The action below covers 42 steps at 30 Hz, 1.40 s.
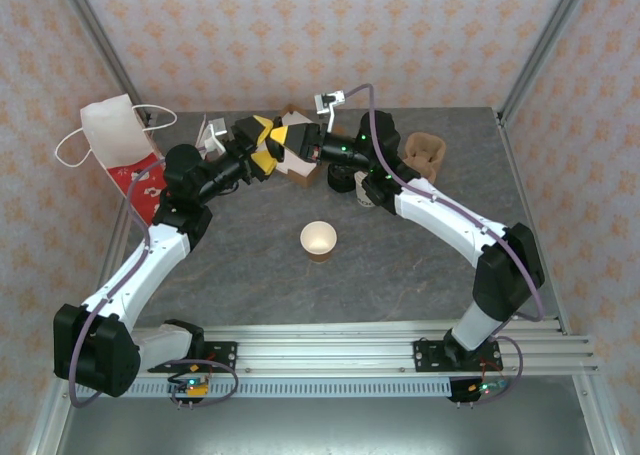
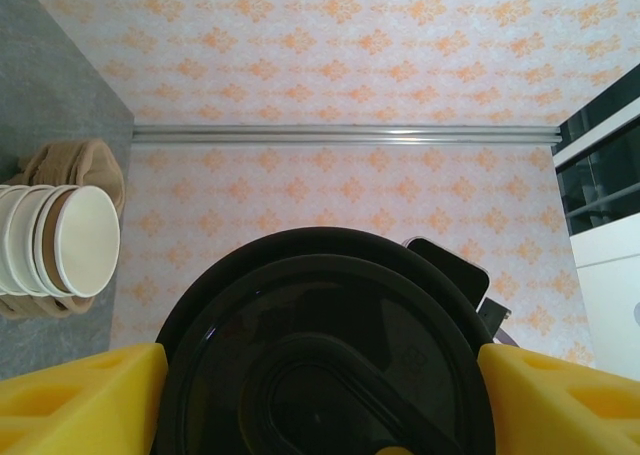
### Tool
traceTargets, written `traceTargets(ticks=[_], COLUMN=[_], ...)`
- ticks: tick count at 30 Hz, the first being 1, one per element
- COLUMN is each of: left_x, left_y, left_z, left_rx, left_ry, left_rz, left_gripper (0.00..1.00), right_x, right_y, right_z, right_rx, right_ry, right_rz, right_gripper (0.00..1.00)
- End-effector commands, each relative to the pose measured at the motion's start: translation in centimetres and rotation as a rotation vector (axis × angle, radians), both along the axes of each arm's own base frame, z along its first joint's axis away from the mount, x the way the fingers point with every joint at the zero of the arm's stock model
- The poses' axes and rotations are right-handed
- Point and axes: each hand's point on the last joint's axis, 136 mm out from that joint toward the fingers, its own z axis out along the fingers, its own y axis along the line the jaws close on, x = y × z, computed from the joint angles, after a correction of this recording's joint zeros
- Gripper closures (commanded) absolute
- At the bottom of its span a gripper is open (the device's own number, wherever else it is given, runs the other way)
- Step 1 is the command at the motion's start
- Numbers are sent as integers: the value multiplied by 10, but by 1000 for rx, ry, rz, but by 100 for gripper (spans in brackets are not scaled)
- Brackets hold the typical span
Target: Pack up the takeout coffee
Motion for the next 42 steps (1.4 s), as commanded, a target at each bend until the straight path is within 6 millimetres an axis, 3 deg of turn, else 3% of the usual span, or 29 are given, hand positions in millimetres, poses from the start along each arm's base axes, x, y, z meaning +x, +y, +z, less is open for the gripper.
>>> traceTargets(ticks=[1,5,11,16,19,22,25,31,36,42], left_x=[-4,-4,-9,-28,-46,-65,-83,-103,-107,-90], left_y=[-5,-3,11,40,45,28,10,-32,-61,-74], left_z=[4,0,-27,-48,-68,-93,-115,-141,-166,-184], left_rx=[-10,1,200,532,747,934,1099,1315,1480,1580], left_ry=[-24,-11,30,17,0,-27,-77,-216,-279,-275], left_rz=[-21,-3,74,174,183,97,5,-156,-252,-272], left_gripper=[23,26,27,28,30,31,31,32,32,32], right_x=[-9,-9,-6,-3,-5,-13,-28,-38,-30,-24], right_y=[2,0,-20,-66,-106,-142,-165,-192,-217,-241], right_z=[21,19,7,-23,-58,-87,-109,-155,-166,-174], right_rx=[48,35,-53,-242,-493,-688,-806,-948,-932,-943], right_ry=[-64,-69,-74,-74,-90,-112,-106,10,82,120], right_rz=[30,18,-68,-226,-380,-473,-484,-491,-568,-648], right_gripper=[91,86,59,39,31,25,20,17,17,17])
